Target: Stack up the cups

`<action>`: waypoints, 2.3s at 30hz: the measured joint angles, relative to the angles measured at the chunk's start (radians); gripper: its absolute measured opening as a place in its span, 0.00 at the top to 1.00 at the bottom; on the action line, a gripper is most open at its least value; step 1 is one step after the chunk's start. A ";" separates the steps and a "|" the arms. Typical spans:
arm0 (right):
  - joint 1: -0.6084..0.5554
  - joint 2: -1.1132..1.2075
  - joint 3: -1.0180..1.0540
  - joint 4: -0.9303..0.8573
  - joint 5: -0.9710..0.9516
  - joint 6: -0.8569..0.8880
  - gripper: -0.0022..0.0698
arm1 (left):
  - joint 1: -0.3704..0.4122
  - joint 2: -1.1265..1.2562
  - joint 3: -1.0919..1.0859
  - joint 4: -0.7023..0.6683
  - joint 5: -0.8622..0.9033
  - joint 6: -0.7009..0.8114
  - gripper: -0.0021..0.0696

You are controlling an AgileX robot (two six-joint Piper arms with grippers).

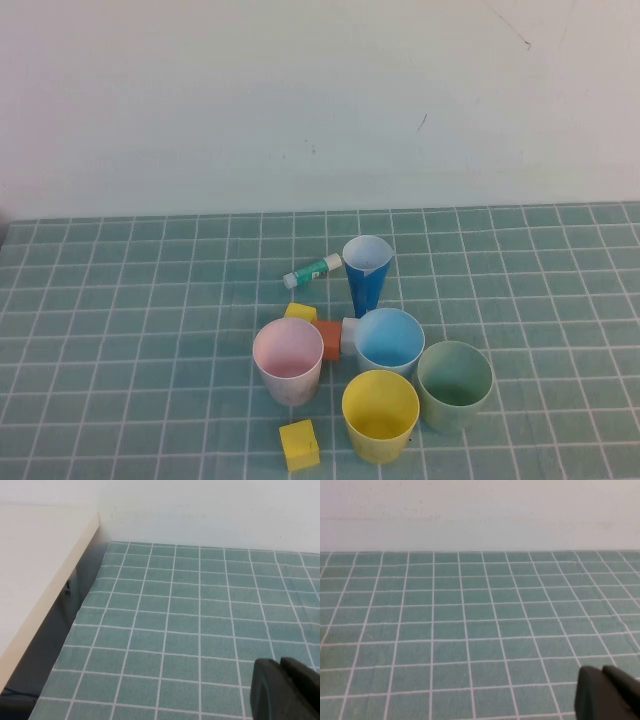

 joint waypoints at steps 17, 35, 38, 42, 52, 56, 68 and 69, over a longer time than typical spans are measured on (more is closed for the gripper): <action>0.000 0.000 0.000 0.000 0.000 0.000 0.97 | 0.000 0.000 0.000 0.000 0.000 0.000 0.97; 0.000 0.000 0.000 0.000 0.000 0.000 0.97 | 0.000 0.000 0.004 -0.379 -0.033 -0.070 0.97; 0.000 0.000 0.000 0.000 0.000 0.000 0.97 | 0.000 0.000 0.004 -0.645 -0.056 -0.132 0.97; 0.000 0.000 0.000 0.000 0.000 0.000 0.97 | 0.000 0.000 0.004 -0.786 -0.106 -0.153 0.97; 0.000 0.000 0.000 0.000 0.000 0.000 0.97 | 0.000 0.000 0.004 -0.811 -0.137 -0.108 0.97; 0.000 0.000 0.000 0.000 0.000 0.000 0.97 | 0.000 0.046 -0.089 -0.731 -0.014 0.059 0.97; 0.000 0.000 0.000 0.000 0.000 0.000 0.97 | -0.119 0.469 -0.504 -0.312 0.171 0.269 0.97; 0.000 0.000 0.000 0.000 0.000 0.000 0.97 | -0.134 0.503 -0.541 -0.293 0.189 0.278 0.97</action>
